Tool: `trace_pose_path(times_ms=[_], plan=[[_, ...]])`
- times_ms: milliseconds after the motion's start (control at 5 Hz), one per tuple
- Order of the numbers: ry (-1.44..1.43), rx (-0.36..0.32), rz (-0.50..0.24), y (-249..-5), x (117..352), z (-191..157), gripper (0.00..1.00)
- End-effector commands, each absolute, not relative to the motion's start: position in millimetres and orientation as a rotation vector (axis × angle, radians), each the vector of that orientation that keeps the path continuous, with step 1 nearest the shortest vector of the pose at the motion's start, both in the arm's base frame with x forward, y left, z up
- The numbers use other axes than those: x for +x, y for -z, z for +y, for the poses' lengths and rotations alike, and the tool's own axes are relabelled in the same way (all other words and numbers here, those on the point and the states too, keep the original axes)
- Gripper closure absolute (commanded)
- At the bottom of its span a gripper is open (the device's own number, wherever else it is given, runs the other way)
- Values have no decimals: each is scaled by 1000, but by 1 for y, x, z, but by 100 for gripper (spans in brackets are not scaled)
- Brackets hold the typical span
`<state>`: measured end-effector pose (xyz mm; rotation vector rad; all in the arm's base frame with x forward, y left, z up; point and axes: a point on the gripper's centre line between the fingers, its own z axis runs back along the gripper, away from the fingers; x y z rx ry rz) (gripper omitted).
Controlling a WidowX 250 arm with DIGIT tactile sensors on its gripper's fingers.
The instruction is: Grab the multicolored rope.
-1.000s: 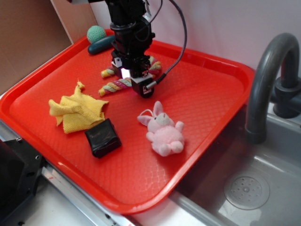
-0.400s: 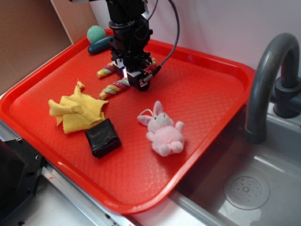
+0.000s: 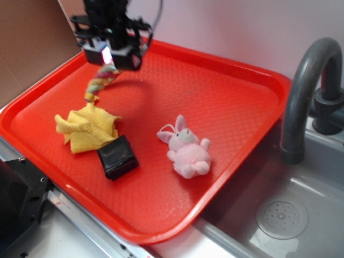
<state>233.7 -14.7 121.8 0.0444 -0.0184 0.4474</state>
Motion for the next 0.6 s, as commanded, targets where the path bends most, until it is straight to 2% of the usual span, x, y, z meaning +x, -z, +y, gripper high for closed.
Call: trace_pose_path(times_ms=[0, 200, 400], plan=[[-576, -38, -191, -228, 205, -19, 100], [-610, -42, -234, -237, 201, -17, 100], [-601, -62, -197, -231, 208, -16, 100]])
